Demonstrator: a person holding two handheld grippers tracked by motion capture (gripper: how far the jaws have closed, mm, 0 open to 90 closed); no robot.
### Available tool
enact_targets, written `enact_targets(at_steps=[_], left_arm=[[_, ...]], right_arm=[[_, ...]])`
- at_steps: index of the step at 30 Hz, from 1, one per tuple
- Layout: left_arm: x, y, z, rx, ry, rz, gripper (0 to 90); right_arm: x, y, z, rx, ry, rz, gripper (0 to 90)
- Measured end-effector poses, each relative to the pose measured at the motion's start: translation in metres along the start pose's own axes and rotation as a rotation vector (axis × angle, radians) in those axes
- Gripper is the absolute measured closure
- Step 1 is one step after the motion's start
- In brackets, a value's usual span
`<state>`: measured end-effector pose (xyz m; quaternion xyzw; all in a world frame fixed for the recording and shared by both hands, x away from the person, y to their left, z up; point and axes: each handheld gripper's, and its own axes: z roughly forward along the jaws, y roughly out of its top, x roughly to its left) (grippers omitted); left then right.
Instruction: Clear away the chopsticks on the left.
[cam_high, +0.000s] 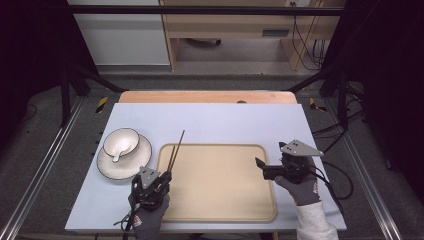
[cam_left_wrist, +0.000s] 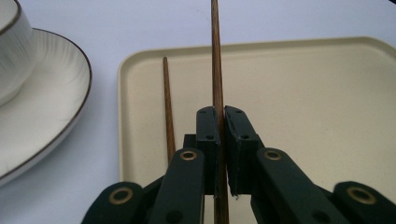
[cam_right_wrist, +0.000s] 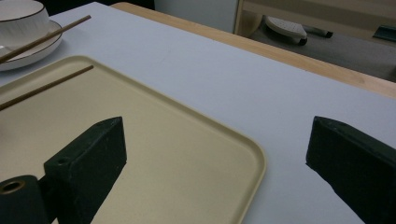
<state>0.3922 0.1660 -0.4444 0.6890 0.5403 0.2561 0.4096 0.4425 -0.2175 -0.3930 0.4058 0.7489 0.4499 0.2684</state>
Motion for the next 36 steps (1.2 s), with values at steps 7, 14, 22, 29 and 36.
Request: enact_targets(at_steps=[7, 14, 22, 29, 36], left_arm=[[-0.008, -0.012, 0.009, 0.014, -0.001, -0.008, 84.7], [-0.008, -0.019, 0.015, 0.039, 0.014, -0.011, 84.7], [-0.007, -0.026, 0.016, 0.065, 0.037, -0.013, 84.7], [-0.005, -0.03, 0.019, 0.085, 0.052, -0.021, 84.7], [-0.003, -0.032, 0.02, 0.099, 0.061, -0.032, 84.6]], right_arm=[[0.001, -0.001, 0.002, 0.007, 0.003, -0.005, 5.2], [0.002, -0.001, 0.004, 0.013, 0.002, -0.009, 5.1], [0.002, -0.002, 0.005, 0.02, 0.003, -0.015, 5.1], [0.003, -0.002, 0.007, 0.025, 0.002, -0.017, 5.0], [0.003, -0.003, 0.008, 0.029, 0.003, -0.021, 5.0]])
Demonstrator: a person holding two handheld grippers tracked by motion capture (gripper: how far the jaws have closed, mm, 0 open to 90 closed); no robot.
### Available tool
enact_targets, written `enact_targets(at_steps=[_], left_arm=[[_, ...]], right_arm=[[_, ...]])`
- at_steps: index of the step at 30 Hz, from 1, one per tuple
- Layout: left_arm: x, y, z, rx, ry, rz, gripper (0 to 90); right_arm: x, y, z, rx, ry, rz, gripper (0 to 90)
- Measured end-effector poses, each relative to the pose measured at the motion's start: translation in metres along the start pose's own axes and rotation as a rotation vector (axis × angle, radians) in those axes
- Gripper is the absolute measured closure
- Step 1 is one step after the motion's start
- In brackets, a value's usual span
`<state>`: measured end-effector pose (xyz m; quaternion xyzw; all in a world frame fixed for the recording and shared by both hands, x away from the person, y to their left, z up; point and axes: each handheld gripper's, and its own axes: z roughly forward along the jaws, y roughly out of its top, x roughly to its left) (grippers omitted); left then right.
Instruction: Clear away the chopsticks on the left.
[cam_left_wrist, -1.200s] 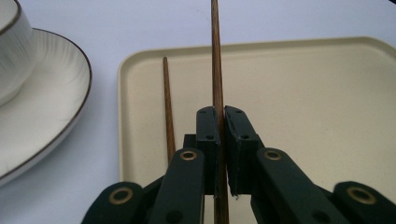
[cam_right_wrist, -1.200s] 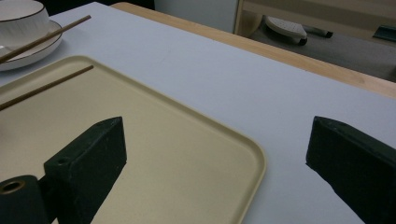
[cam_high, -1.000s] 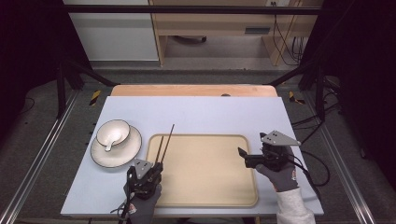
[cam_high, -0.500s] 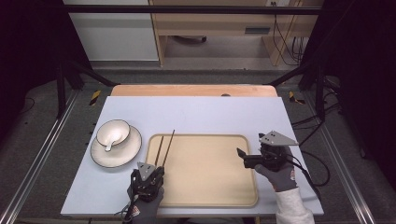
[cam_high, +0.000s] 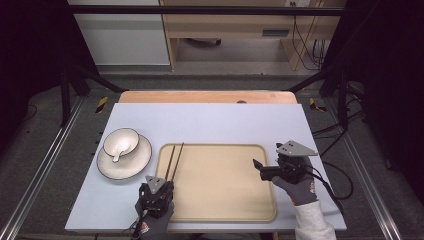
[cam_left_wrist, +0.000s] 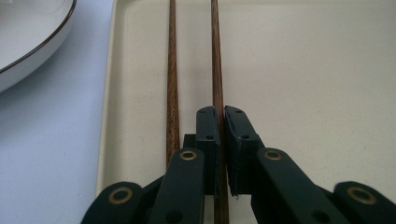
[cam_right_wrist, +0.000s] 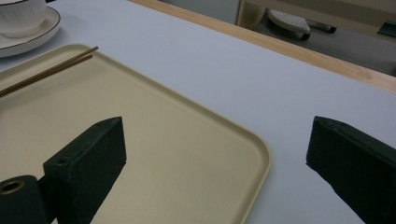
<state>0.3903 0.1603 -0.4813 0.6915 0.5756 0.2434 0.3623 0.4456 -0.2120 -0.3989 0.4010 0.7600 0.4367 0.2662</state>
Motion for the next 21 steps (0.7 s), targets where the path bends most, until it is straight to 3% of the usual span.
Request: enact_targets(at_steps=[21], left_arm=[[-0.0002, 0.0028, 0.0021, 0.029, -0.002, 0.017, 82.3]], right_arm=[[0.0005, -0.0004, 0.0005, 0.003, -0.002, -0.008, 4.8]])
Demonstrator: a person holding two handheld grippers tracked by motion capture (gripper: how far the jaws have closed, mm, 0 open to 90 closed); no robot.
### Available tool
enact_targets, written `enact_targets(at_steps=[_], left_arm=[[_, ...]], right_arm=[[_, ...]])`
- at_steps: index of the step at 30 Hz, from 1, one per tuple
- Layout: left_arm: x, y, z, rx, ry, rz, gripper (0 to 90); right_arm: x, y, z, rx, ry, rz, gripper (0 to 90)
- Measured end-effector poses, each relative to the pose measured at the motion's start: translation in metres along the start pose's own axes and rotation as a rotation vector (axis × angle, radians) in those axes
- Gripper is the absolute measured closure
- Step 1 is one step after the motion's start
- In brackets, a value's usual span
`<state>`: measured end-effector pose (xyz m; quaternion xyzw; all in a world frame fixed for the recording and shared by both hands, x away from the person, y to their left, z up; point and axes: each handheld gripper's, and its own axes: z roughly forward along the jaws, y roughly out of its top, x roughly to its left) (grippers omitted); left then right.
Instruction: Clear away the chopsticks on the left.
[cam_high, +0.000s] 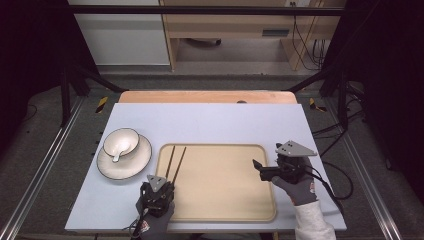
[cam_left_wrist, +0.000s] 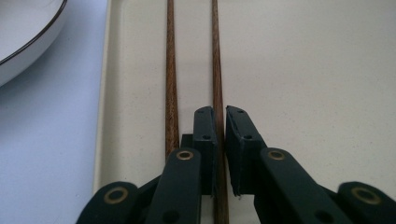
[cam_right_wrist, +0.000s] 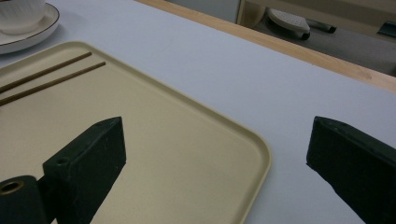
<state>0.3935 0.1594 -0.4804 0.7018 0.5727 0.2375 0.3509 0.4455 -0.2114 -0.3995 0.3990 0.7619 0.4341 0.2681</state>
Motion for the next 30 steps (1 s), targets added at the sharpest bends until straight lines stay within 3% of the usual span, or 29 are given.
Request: enact_targets(at_steps=[10, 12, 18, 26, 30], left_arm=[[0.001, 0.012, -0.006, -0.025, -0.032, 0.027, 77.7], [0.002, 0.021, -0.011, -0.061, -0.061, 0.037, 75.6], [0.01, 0.043, -0.022, -0.107, -0.151, 0.106, 67.2], [0.031, 0.062, -0.037, -0.132, -0.216, 0.241, 49.7], [0.049, 0.06, -0.042, -0.14, -0.241, 0.244, 43.4]], right_arm=[[-0.001, 0.001, -0.002, -0.008, -0.002, 0.005, 4.7], [-0.001, 0.001, -0.003, -0.012, -0.001, 0.006, 4.7], [-0.003, 0.002, -0.007, -0.027, 0.001, 0.015, 4.5], [-0.005, 0.003, -0.011, -0.043, -0.001, 0.024, 4.2], [-0.007, 0.003, -0.014, -0.05, -0.003, 0.026, 4.2]])
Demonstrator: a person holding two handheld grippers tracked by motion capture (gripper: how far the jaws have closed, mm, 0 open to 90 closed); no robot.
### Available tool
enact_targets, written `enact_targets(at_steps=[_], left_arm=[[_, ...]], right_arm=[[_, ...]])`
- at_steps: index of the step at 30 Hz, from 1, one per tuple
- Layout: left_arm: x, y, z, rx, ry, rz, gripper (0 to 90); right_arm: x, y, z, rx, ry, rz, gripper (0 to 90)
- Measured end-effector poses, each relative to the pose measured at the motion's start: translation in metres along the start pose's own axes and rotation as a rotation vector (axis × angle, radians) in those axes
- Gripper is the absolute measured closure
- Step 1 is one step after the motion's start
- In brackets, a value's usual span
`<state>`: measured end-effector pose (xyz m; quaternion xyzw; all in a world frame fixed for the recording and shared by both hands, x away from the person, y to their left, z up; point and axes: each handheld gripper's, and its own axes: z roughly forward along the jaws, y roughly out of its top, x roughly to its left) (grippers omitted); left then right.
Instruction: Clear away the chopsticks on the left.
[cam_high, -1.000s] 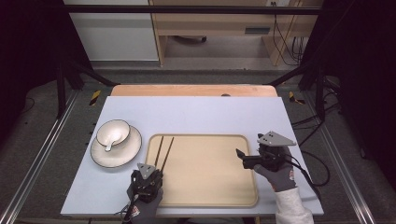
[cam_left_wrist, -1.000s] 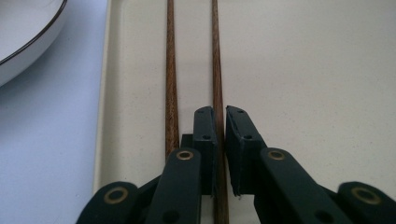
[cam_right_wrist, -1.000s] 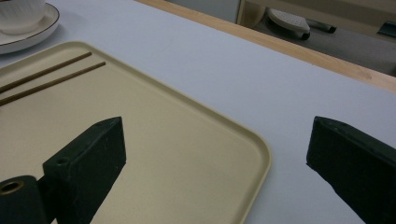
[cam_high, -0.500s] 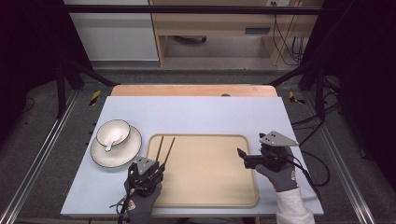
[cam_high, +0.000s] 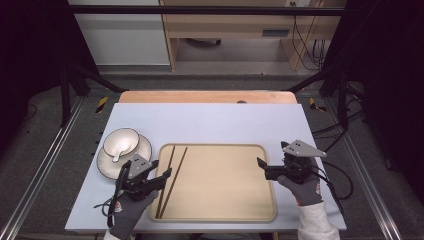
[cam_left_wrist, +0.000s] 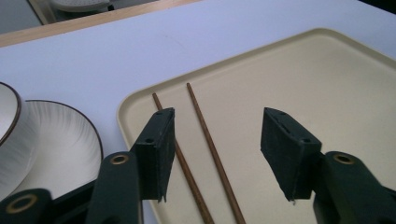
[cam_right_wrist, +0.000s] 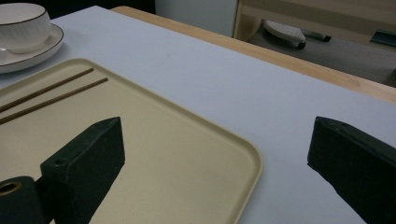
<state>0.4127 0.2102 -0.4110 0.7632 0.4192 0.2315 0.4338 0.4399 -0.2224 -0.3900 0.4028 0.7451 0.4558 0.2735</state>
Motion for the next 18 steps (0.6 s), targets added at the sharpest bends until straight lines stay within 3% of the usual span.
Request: enact_targets(at_steps=[6, 11, 18], left_arm=[[0.022, -0.016, -0.01, -0.012, -0.008, -0.045, 35.0], [0.031, -0.022, -0.014, -0.022, -0.012, -0.052, 30.6], [0.037, -0.031, -0.015, -0.013, 0.0, -0.031, 28.5]], right_arm=[[-0.002, -0.001, -0.002, -0.005, -0.005, 0.005, 4.1], [-0.004, -0.002, -0.003, -0.009, -0.007, 0.005, 3.9], [-0.008, -0.004, -0.004, -0.007, -0.007, 0.02, 3.9]])
